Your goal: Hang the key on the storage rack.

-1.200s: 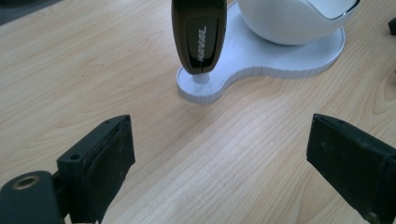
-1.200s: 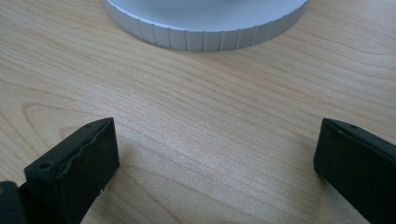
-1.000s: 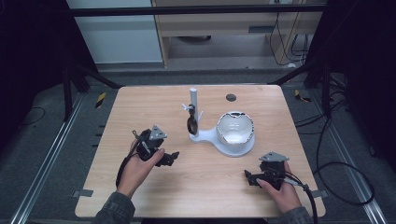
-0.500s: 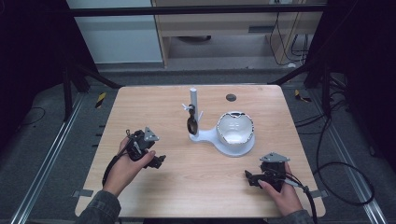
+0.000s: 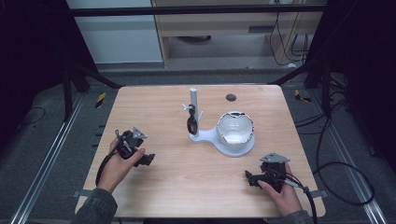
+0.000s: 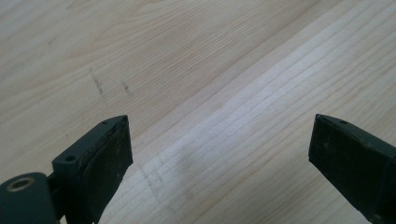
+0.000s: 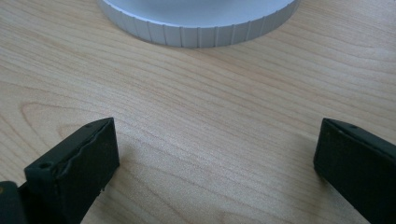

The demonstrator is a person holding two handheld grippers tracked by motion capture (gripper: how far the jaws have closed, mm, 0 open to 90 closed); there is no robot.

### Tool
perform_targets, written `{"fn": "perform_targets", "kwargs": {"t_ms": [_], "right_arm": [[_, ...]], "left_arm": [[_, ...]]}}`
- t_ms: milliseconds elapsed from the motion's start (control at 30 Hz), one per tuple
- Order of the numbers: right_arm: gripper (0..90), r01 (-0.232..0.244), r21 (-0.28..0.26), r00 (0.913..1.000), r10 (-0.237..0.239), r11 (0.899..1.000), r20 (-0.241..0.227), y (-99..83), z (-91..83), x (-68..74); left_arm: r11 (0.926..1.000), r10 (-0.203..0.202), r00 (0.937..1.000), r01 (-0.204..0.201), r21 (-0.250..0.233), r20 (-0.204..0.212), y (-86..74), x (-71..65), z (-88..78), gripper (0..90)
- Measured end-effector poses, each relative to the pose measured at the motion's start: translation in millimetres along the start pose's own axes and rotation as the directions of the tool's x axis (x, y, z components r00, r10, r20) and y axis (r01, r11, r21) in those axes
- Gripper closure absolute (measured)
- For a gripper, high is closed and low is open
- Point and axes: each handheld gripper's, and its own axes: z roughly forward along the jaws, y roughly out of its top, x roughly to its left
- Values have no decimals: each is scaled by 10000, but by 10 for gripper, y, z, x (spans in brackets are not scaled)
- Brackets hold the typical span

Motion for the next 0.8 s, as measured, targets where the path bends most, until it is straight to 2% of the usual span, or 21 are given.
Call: {"fn": "perform_targets", "kwargs": {"t_ms": [67,167,333,533,633,800], "right_arm": [[4,7,-3,10000,-7,10000,22,-1,0,0],[4,10,-8,10000,-10,10000,2,0,0,0],[4,-48,3,10000,48,10000,33,-2,-1,6],[4,-11,-5,10000,11,10000,44,-2,-2,3],[4,-12,-7,10000,12,10000,49,-4,-3,4],[4,-26,-8,10000,26,10000,49,-6,-6,7]], "left_arm": [[9990,-428,9990,430,-97,157,-59,53,17,58],[9988,-494,9987,494,23,100,-141,87,57,56],[9964,-837,9963,840,-141,175,-274,119,145,49],[9940,-1071,9938,1077,-216,285,-345,91,243,47],[9955,-919,9955,924,-193,231,-345,76,255,46],[9937,-1047,9943,1054,-385,191,-324,63,288,46]]}}
